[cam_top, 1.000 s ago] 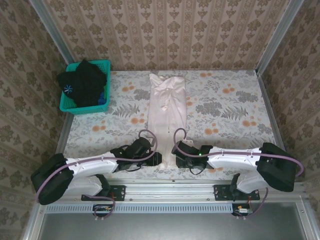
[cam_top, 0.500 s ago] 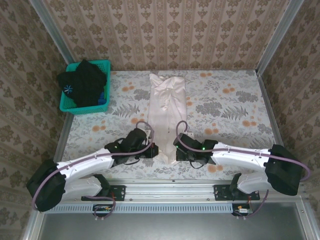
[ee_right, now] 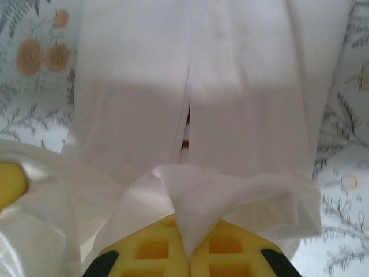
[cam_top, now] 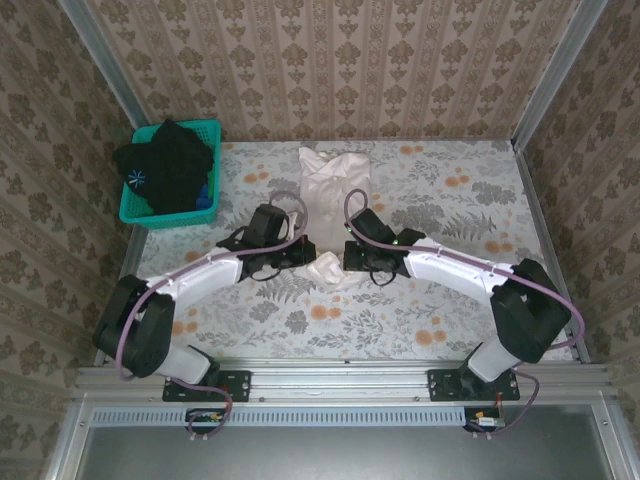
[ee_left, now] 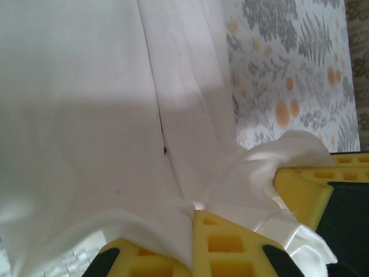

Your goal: Fold and stack the t-shirts

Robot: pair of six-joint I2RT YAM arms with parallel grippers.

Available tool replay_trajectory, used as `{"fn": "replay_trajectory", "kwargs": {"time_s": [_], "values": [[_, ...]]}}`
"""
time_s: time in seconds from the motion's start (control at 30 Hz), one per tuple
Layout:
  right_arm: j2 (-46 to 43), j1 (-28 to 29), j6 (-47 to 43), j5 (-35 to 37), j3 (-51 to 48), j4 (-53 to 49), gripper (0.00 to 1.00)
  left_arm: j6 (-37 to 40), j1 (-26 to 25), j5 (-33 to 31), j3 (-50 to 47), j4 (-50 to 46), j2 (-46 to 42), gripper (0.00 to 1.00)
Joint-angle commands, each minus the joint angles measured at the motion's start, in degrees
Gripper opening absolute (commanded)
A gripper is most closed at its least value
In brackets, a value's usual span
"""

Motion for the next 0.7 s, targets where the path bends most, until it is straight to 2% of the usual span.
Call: {"fn": "replay_trajectory", "kwargs": {"time_s": [0.0, 0.27, 0.37, 0.67], "values": [[3.5, -2.2, -3.9, -3.8, 4.2, -2.1, 0.05, 3.2, 2.2, 4.7, 3.8, -1.1, 3.1, 0.00], [12.1, -7.3, -6.4, -6.5, 13.1, -4.7, 0.04, 5.6, 7.0, 8.9, 12.9, -4.4, 12.6, 0.00], [15.5, -9.6, -7.4, -7.7, 17.3, -5.8, 0.04, 6.3, 10.5, 10.2, 16.9, -5.8, 16.8, 0.00], [25.5, -15.3, -9.3, -10.2, 28.1, -8.0, 0.06, 7.4, 14.0, 14.0, 27.8, -9.1, 28.4, 0.02]]}}
